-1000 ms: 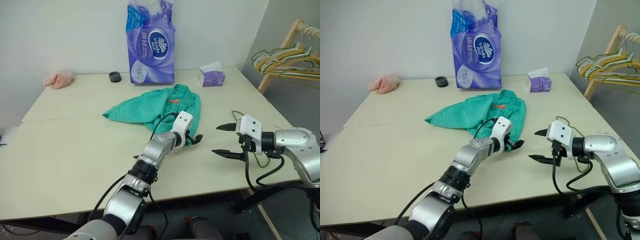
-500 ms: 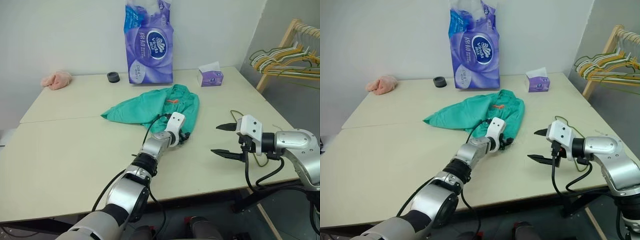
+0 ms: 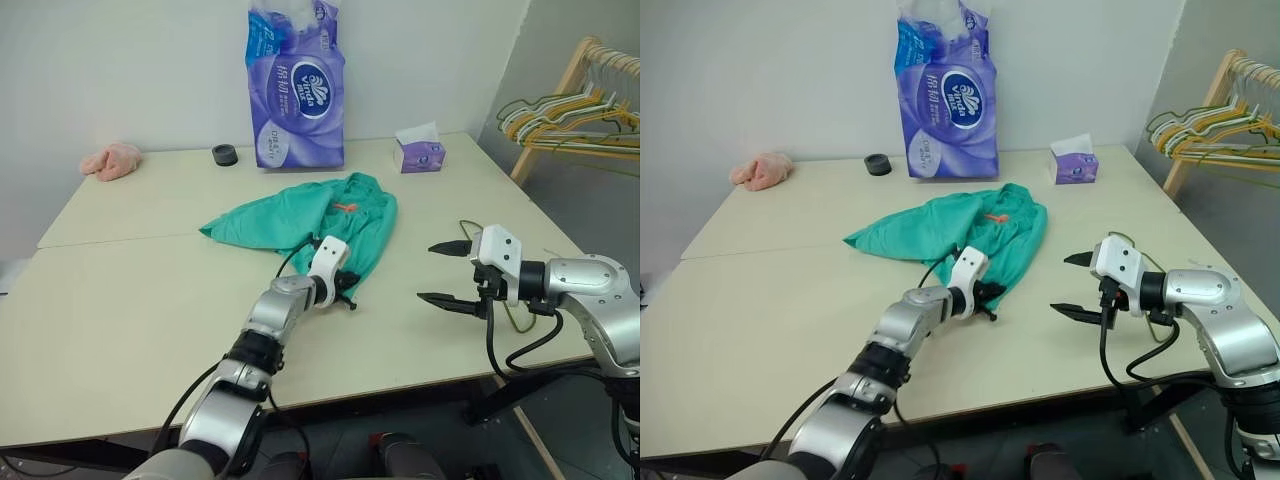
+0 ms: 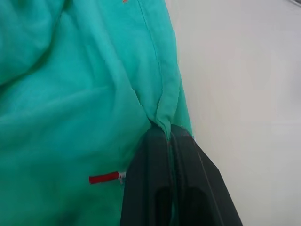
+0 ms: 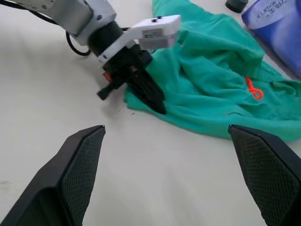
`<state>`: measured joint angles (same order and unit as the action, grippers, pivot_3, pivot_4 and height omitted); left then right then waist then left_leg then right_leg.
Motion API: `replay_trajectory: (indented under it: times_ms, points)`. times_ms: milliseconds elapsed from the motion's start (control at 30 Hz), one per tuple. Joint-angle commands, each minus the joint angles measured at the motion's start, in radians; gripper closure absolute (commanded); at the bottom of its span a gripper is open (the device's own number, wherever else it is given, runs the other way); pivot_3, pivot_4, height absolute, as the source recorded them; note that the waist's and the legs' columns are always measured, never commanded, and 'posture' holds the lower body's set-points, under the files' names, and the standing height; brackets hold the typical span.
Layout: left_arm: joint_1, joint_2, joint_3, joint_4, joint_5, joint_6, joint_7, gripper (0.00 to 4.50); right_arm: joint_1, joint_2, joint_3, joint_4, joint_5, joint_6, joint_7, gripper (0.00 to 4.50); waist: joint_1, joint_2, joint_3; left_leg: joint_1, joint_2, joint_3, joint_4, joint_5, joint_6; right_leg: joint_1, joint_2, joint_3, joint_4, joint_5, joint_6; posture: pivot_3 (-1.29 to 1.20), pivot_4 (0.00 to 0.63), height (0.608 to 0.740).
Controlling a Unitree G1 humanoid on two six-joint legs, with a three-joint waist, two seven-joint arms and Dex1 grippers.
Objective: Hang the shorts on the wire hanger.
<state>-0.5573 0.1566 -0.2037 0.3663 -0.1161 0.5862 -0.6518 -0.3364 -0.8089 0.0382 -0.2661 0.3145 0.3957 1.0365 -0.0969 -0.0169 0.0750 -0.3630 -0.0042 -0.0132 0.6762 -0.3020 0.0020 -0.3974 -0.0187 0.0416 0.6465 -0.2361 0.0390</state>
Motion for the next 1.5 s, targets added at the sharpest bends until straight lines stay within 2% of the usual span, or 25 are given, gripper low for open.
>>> replay_trajectory:
  times_ms: [33, 133, 200, 267, 333, 500, 600, 767, 933, 1000, 1200, 1400, 1500]
  points:
    - [0.123, 0.128, -0.092, -0.26, -0.063, 0.113, -0.188, 4.46, -0.034, 0.011, -0.019, -0.002, 0.007, -0.021, -0.011, 0.0, -0.003, 0.0, 0.0, 0.0, 0.001, 0.0, 0.0, 0.0, 0.0, 0.0, 0.0, 0.0, 0.0, 0.0, -0.001, -0.14, 0.062, 0.74]
    - [0.316, 0.422, -0.116, -0.531, -0.144, 0.111, -0.424, 4.46, -0.053, 0.032, 0.0, 0.016, -0.003, -0.038, -0.012, 0.0, -0.019, 0.001, 0.0, 0.0, 0.002, 0.001, -0.001, 0.0, 0.0, -0.002, 0.0, 0.001, 0.002, 0.0, -0.003, -0.14, 0.065, 0.74]
    - [0.423, 0.571, -0.096, -0.592, -0.145, 0.052, -0.492, 4.46, -0.068, 0.054, 0.008, 0.028, -0.005, -0.045, -0.021, 0.0, -0.018, 0.002, 0.001, 0.001, 0.003, 0.0, -0.001, 0.0, -0.001, -0.002, 0.0, 0.001, 0.002, -0.001, -0.005, -0.12, 0.067, 0.74]
    - [0.511, 0.683, -0.068, -0.587, -0.114, -0.03, -0.512, 4.46, -0.084, 0.081, 0.015, 0.034, 0.004, -0.033, -0.03, 0.0, -0.017, 0.003, 0.001, 0.001, 0.004, 0.0, -0.002, 0.0, -0.001, -0.002, 0.0, 0.001, 0.002, -0.004, -0.004, -0.11, 0.067, 0.74]
    - [0.559, 0.736, -0.028, -0.542, -0.084, -0.104, -0.486, 4.46, -0.103, 0.105, 0.031, 0.037, 0.007, -0.012, -0.029, 0.0, -0.014, 0.004, 0.002, 0.002, 0.004, 0.0, -0.003, 0.0, -0.001, -0.001, 0.0, 0.001, 0.002, -0.005, -0.003, -0.1, 0.065, 0.74]
    - [0.517, 0.695, 0.069, -0.461, -0.098, -0.179, -0.38, 4.46, -0.148, 0.143, 0.121, 0.045, -0.023, 0.073, -0.028, 0.0, 0.004, 0.005, 0.003, 0.015, 0.004, 0.0, -0.011, 0.0, -0.001, 0.009, -0.001, 0.0, 0.0, -0.007, -0.006, -0.09, 0.058, 0.74]
    - [0.48, 0.672, 0.11, -0.412, -0.101, -0.214, -0.332, 4.46, -0.175, 0.169, 0.181, 0.069, -0.064, 0.087, -0.04, 0.0, 0.011, 0.005, 0.003, 0.017, 0.005, -0.001, -0.012, 0.0, -0.001, 0.009, 0.0, -0.001, 0.002, -0.008, -0.008, -0.09, 0.058, 0.74]
    - [0.509, 0.693, 0.175, -0.347, -0.106, -0.276, -0.331, 4.46, -0.209, 0.106, 0.301, 0.211, -0.282, -0.17, -0.025, 0.0, 0.012, 0.006, 0.003, 0.016, 0.005, 0.0, -0.012, 0.0, -0.001, 0.008, 0.0, -0.002, 0.002, -0.007, -0.007, -0.09, 0.061, 0.74]
    - [0.582, 0.739, 0.203, -0.311, -0.082, -0.366, -0.358, 4.46, -0.211, 0.097, 0.32, 0.269, -0.336, -0.338, -0.003, 0.0, 0.007, 0.006, 0.004, 0.016, 0.004, 0.003, -0.014, 0.0, -0.001, 0.007, -0.003, -0.001, 0.001, -0.01, -0.005, -0.08, 0.062, 0.74]
    - [0.604, 0.742, 0.209, -0.3, -0.085, -0.401, -0.372, 4.46, -0.215, 0.135, 0.322, 0.28, -0.339, -0.335, -0.019, 0.0, 0.006, 0.006, 0.004, 0.016, 0.005, 0.003, -0.014, 0.0, -0.001, 0.007, -0.003, -0.001, 0.001, -0.01, -0.006, -0.08, 0.062, 0.74]
    - [0.671, 0.756, 0.181, -0.34, -0.061, -0.489, -0.423, 4.46, -0.267, 0.253, 0.265, 0.305, -0.264, -0.142, -0.04, 0.0, 0.011, 0.007, 0.005, 0.017, 0.011, 0.0, -0.014, 0.0, -0.001, 0.007, 0.0, -0.002, 0.003, -0.008, -0.013, -0.08, 0.059, 0.74]
    - [0.703, 0.723, 0.181, -0.348, -0.043, -0.52, -0.379, 4.46, -0.233, 0.134, 0.358, 0.29, -0.369, -0.317, 0.077, 0.0, 0.016, 0.009, 0.005, 0.017, 0.011, 0.0, -0.014, -0.001, -0.001, 0.008, -0.001, -0.003, 0.002, -0.009, -0.012, -0.08, 0.061, 0.74]
    - [0.708, 0.714, 0.178, -0.363, -0.038, -0.511, -0.364, 4.46, -0.227, 0.107, 0.37, 0.292, -0.401, -0.43, 0.088, 0.0, 0.014, 0.011, 0.006, 0.017, 0.011, 0.001, -0.014, -0.001, -0.001, 0.008, -0.001, -0.003, 0.001, -0.009, -0.011, -0.08, 0.062, 0.74]
